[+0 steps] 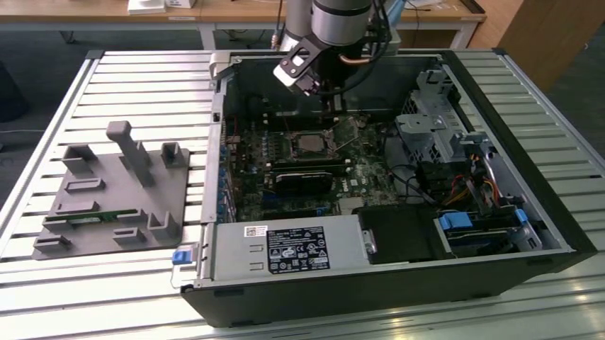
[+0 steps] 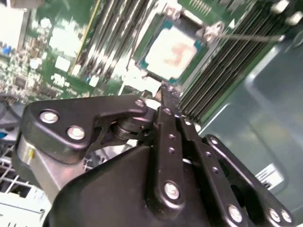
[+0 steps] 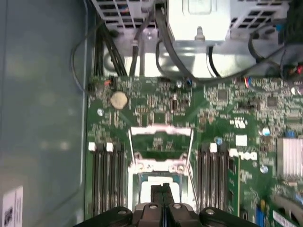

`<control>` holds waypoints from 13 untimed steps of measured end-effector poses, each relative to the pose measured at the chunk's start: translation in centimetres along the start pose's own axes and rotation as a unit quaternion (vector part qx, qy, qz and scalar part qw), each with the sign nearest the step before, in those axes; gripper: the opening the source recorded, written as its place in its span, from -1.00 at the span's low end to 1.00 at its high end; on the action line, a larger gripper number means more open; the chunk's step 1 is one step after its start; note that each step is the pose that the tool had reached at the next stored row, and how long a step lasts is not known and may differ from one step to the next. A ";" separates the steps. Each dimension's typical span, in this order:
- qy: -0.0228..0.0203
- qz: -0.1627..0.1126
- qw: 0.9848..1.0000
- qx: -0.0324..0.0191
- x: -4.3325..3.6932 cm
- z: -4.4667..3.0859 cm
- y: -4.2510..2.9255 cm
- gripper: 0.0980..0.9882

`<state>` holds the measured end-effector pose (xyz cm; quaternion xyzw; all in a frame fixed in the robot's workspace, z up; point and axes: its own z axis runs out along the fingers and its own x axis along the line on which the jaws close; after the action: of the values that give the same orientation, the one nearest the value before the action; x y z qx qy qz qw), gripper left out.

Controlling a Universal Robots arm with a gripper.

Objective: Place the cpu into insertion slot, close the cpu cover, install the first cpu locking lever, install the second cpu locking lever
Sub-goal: 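Close the cpu cover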

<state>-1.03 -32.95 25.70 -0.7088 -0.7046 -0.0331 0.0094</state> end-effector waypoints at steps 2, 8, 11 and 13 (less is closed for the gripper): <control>0.005 0.000 1.000 0.000 0.01 0.02 0.44 -0.97; 0.005 0.000 1.000 0.000 0.01 0.04 1.28 -0.97; 0.005 0.000 1.000 0.000 0.02 0.08 2.29 -0.97; 0.005 0.000 1.000 0.000 0.02 0.11 2.91 -0.97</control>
<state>1.88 -32.94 25.69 -0.7087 -0.7044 -0.0364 0.0129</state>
